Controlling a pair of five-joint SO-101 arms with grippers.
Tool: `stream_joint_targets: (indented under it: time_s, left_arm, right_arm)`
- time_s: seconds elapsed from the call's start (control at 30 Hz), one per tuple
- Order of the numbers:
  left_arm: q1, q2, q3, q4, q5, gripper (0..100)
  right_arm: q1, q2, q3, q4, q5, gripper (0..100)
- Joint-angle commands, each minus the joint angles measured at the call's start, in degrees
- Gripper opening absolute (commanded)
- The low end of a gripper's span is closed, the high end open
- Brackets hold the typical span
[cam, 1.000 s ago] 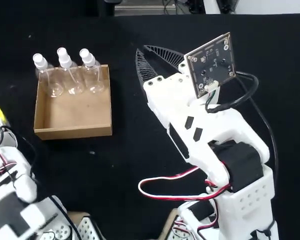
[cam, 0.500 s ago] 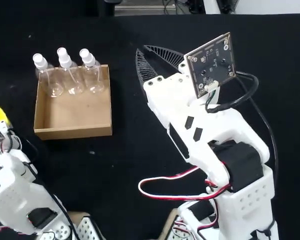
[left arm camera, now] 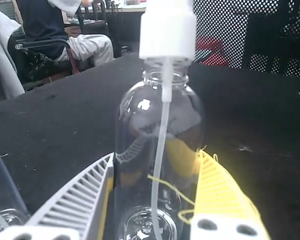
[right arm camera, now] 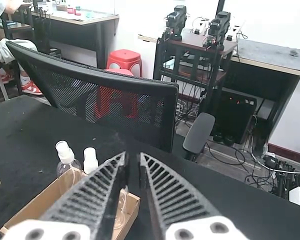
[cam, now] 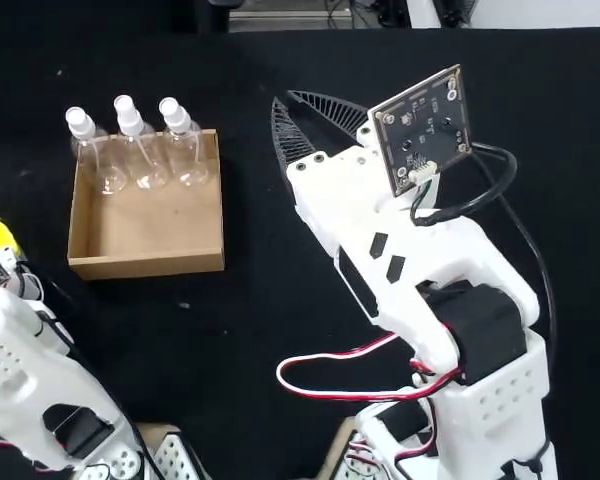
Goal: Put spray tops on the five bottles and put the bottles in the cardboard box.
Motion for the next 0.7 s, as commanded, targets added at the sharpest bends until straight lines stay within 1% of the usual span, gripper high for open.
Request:
stream_joint_targets:
  time_s: [0.0, 0.3, 0.67]
  left_arm:
    - [-1.27, 1.23, -2.77, -1.41, 0.18, 17]
    - [-1.27, 1.93, -2.24, -1.41, -0.18, 18]
    - [-3.56, 1.93, -2.51, -1.41, -0.09, 18]
  right_arm:
    - [0.79, 0.04, -2.24, -1.49, -0.09, 1.1]
    - [0.79, 0.13, -2.24, -1.49, -0.09, 1.1]
    - [0.79, 0.13, -2.24, -1.49, -0.09, 1.1]
